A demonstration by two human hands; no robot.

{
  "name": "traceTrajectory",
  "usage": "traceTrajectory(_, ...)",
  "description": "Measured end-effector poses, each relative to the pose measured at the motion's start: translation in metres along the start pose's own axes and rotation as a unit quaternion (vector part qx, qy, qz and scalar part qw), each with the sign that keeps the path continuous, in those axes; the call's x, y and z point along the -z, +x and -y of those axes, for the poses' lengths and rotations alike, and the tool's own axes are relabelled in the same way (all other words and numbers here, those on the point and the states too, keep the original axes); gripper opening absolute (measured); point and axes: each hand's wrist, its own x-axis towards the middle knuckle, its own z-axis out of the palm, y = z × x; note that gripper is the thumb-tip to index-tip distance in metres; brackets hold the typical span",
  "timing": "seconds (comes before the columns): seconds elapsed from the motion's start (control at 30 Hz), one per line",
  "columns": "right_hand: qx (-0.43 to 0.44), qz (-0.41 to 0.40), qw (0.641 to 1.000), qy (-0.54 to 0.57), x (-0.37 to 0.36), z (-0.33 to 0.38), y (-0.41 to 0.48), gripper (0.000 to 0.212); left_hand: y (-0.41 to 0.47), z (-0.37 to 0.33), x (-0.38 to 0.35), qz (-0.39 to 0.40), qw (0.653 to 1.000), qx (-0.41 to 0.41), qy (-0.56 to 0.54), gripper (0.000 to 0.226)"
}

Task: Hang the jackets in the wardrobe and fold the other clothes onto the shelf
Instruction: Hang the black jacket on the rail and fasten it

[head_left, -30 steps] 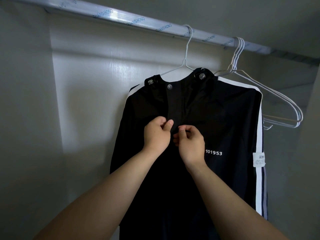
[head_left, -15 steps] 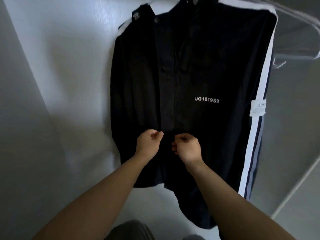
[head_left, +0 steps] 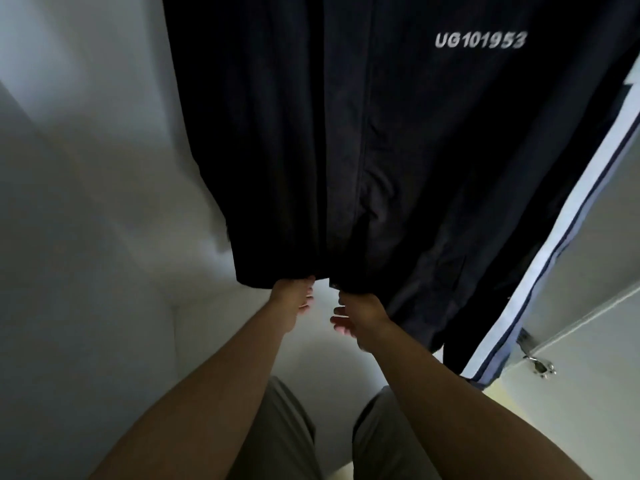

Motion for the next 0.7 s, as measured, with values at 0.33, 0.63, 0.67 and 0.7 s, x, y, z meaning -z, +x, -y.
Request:
traceTrajectory(0.33, -0.040, 0.026, 0.940, 0.339, 0.016, -0.039, 0.043, 0.034, 0.024, 0.047, -0.004, 0.110, 0.943, 0.075, -0.304, 0.020)
traceTrajectory(0.63, 0.003, -0.020, 0.973, 0.228, 0.034, -0.053, 0.053, 0.035, 0.019, 0.095, -0.012, 0.172, 0.934, 0.066, -0.307, 0.030)
traceTrajectory(0.67, 0.004, -0.020, 0.975, 0.220, 0.035, -0.054, 0.054, 0.036, 0.019, 0.098, -0.014, 0.173, 0.929, 0.064, -0.322, 0.039)
traceTrajectory(0.7, 0.005, -0.013, 0.976, 0.217, 0.037, -0.056, 0.054, 0.037, 0.017, 0.099, -0.017, 0.173, 0.924, 0.062, -0.335, 0.043)
